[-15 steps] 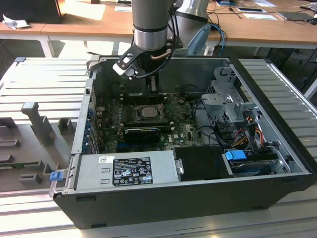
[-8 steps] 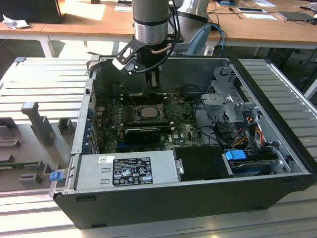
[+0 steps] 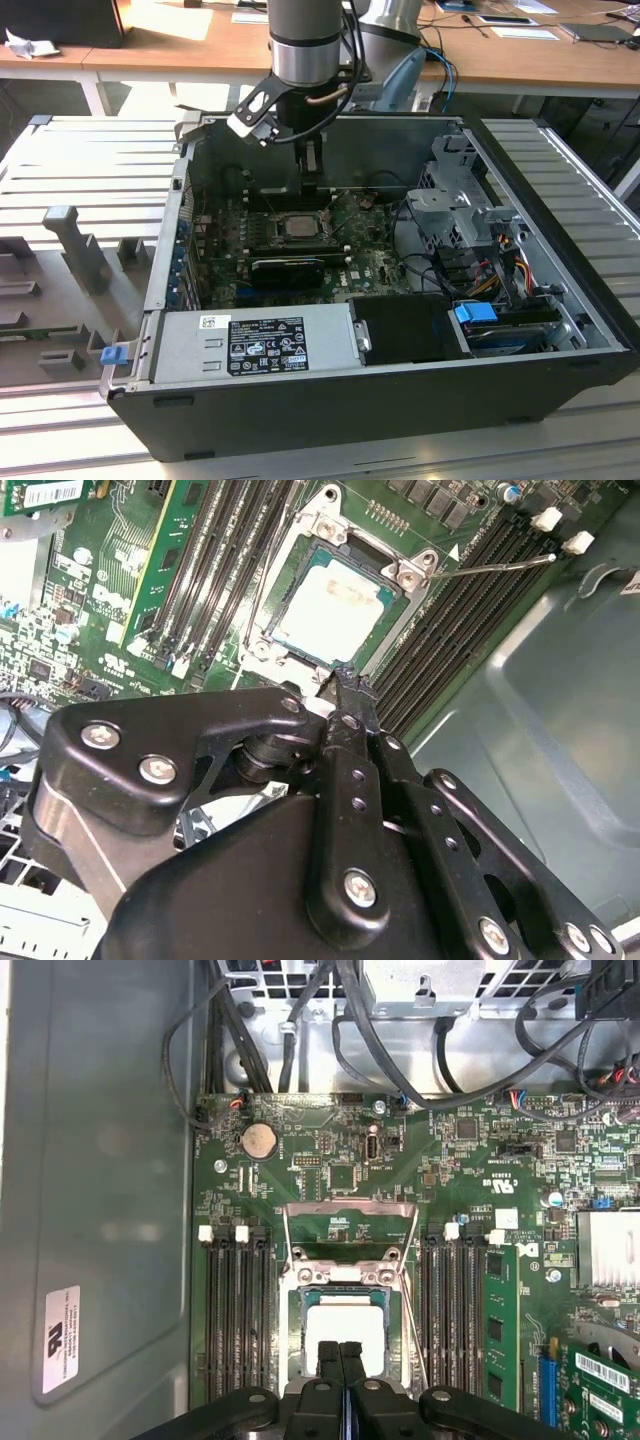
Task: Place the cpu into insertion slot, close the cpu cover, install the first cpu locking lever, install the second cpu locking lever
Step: 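Close the cpu cover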
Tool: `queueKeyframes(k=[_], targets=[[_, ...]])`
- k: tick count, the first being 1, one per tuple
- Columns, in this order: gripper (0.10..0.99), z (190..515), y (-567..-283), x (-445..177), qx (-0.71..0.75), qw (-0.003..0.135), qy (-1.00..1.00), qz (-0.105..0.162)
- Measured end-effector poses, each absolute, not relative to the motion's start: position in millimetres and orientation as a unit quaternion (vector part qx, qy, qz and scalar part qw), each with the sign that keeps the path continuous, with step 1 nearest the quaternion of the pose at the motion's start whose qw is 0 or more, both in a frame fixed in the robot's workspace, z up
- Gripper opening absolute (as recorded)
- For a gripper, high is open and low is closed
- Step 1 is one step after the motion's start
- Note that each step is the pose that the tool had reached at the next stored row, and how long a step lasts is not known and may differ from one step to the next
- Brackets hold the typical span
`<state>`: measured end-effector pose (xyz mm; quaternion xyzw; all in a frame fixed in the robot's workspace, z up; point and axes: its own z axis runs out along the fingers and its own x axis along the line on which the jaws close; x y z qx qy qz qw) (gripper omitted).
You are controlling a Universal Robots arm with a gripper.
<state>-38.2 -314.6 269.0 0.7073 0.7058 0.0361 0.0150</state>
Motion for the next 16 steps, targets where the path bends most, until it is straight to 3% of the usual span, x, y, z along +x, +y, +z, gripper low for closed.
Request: queueKeyframes(k=[16], targets=[[0.106, 285.3, -314.5, -34.3, 0.707, 0.015, 0.706, 0.036]])
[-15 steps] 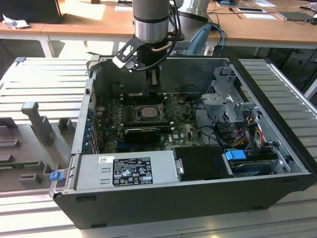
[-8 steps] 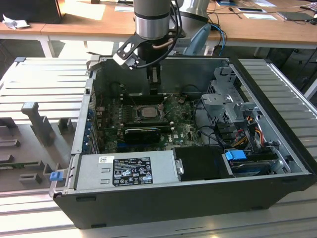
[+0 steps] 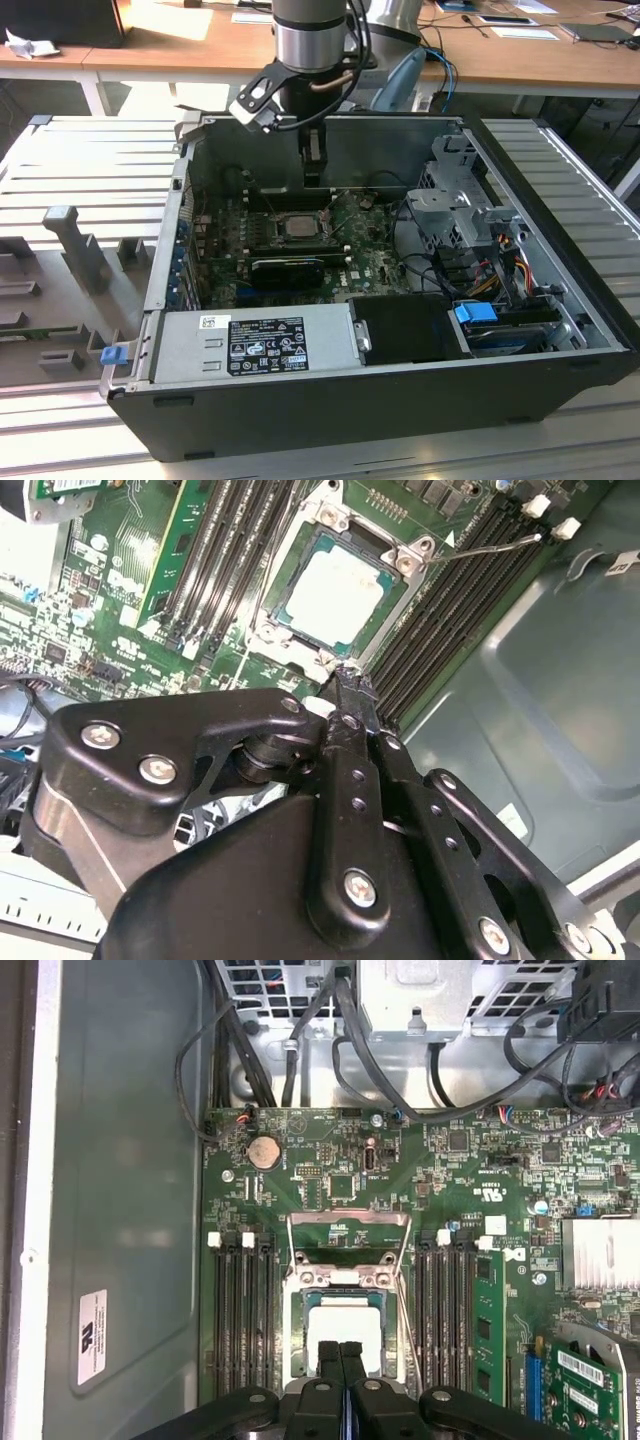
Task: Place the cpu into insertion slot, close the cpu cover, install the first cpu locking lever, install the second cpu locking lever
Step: 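Close the cpu cover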
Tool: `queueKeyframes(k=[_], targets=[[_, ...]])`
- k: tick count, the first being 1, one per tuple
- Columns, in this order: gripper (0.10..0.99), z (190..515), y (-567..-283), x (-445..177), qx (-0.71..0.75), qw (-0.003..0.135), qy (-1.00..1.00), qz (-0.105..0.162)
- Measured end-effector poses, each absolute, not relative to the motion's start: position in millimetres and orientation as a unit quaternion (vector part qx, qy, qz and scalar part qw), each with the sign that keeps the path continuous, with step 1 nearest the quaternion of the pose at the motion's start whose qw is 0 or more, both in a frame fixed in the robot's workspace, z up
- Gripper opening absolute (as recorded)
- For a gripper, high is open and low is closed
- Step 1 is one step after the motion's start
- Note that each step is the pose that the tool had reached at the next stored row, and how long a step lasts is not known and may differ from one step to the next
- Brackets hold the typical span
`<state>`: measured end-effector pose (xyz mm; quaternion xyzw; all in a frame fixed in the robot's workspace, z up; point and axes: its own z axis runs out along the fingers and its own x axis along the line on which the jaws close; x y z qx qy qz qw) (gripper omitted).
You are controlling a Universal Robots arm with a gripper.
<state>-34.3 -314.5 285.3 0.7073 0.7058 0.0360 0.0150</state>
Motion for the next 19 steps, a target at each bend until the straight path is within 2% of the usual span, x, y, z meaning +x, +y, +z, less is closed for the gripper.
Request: queueKeyframes(k=[19], targets=[[0.106, 295.2, -314.1, -10.1, 0.707, 0.014, 0.706, 0.035]])
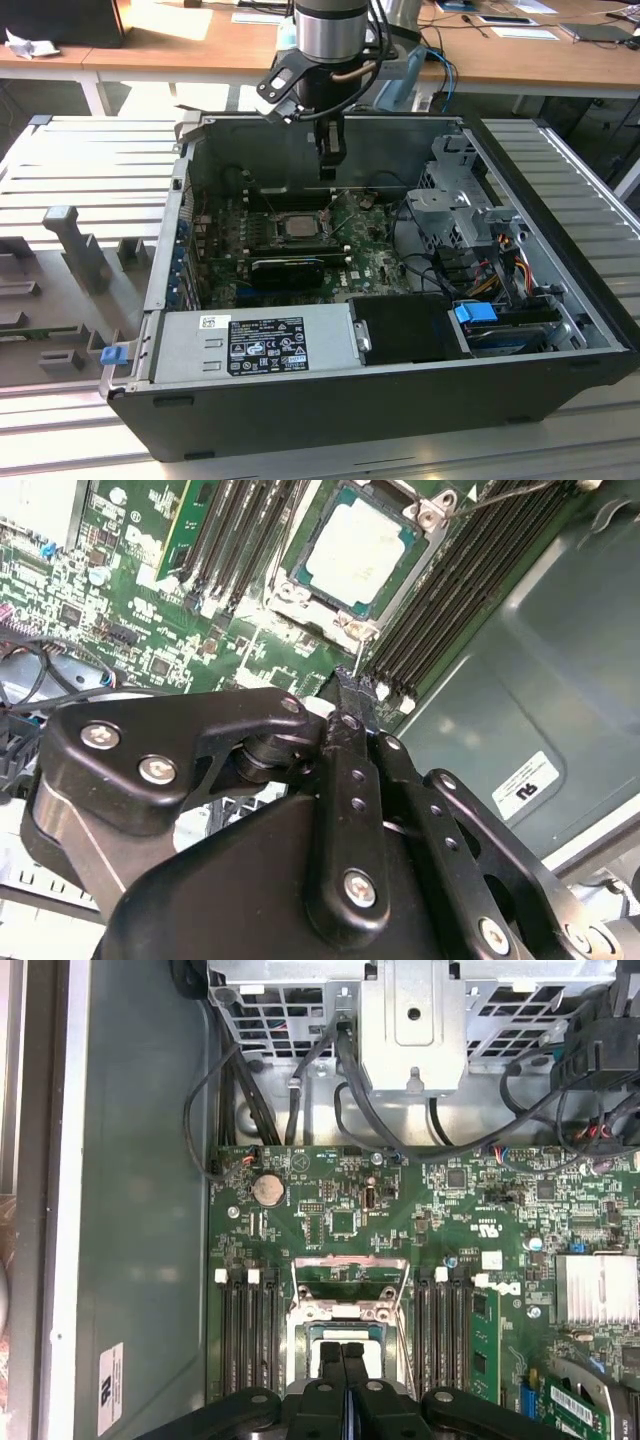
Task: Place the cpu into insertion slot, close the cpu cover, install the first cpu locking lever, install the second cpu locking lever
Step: 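Close the cpu cover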
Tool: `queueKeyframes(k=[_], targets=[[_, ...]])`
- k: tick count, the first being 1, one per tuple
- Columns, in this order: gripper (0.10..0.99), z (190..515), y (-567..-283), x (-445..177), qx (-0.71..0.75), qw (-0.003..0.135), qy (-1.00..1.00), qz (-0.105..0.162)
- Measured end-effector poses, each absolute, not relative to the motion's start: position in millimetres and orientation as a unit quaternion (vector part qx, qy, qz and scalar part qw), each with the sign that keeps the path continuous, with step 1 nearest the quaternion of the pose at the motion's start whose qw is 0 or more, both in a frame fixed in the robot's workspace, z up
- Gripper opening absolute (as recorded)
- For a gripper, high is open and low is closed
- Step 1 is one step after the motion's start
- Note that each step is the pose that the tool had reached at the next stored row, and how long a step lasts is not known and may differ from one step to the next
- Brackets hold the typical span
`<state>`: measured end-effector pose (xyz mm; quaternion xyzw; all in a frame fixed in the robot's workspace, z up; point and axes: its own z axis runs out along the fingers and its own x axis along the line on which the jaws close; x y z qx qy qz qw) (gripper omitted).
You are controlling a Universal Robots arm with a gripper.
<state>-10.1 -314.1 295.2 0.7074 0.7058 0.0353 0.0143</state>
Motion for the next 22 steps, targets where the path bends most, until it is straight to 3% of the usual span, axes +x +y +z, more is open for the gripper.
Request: queueKeyframes(k=[22], targets=[[0.106, 293.6, -314.0, 29.5, 0.707, 0.012, 0.706, 0.033]])
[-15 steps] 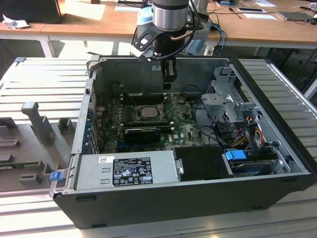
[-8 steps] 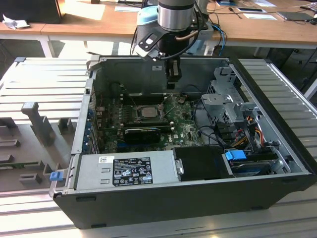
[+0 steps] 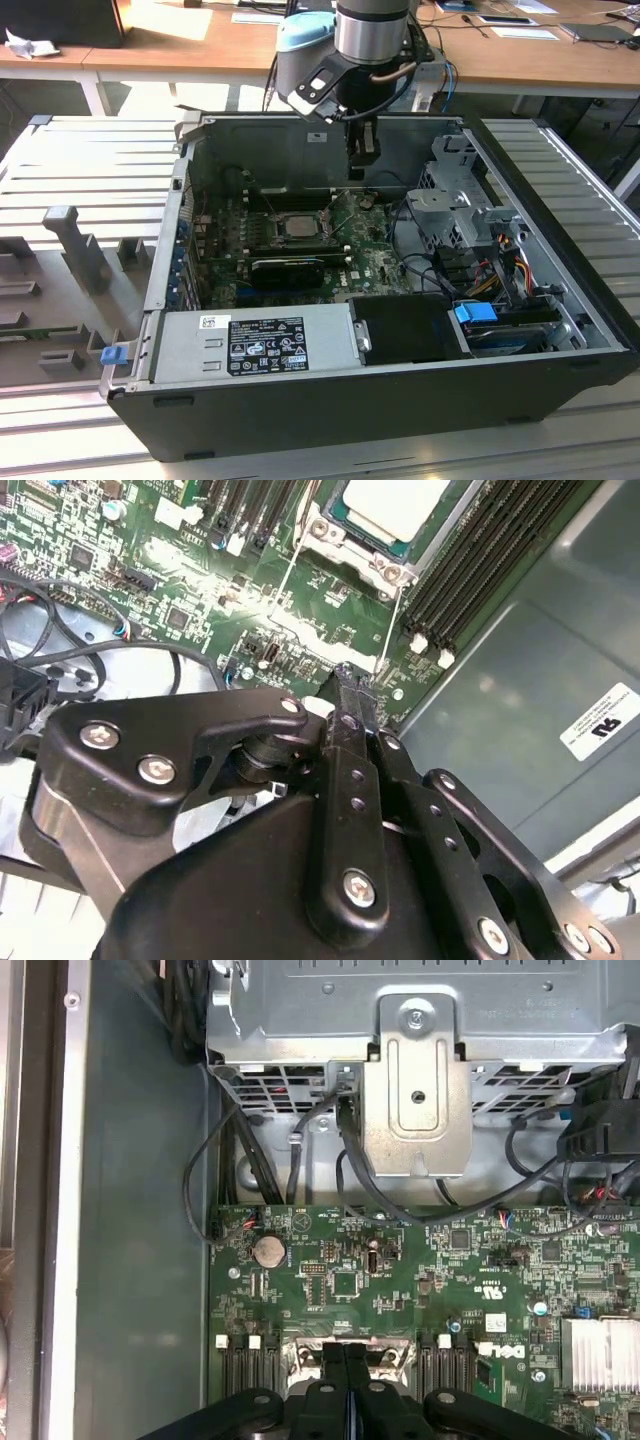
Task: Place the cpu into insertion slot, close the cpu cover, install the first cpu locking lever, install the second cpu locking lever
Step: 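Close the cpu cover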
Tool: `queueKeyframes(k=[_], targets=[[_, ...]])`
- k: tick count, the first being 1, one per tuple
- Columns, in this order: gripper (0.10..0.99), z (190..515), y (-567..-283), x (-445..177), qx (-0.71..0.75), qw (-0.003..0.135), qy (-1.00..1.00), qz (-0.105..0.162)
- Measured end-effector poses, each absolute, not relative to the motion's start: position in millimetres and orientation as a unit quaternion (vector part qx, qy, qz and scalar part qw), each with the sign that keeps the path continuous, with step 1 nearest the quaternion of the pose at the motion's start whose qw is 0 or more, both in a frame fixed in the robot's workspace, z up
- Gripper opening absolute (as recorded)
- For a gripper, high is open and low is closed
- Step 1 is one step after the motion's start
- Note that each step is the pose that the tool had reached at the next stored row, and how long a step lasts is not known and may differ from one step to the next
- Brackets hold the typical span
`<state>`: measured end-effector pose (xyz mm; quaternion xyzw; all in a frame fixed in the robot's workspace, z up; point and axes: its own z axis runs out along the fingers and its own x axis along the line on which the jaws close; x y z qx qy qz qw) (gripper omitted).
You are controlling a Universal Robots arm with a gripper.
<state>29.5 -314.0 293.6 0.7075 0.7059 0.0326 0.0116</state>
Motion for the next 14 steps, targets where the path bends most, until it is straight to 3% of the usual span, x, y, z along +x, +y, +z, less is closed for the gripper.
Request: queueKeyframes(k=[14], targets=[[0.106, 276.5, -318.4, 37.7, 0.706, 0.012, 0.707, 0.033]])
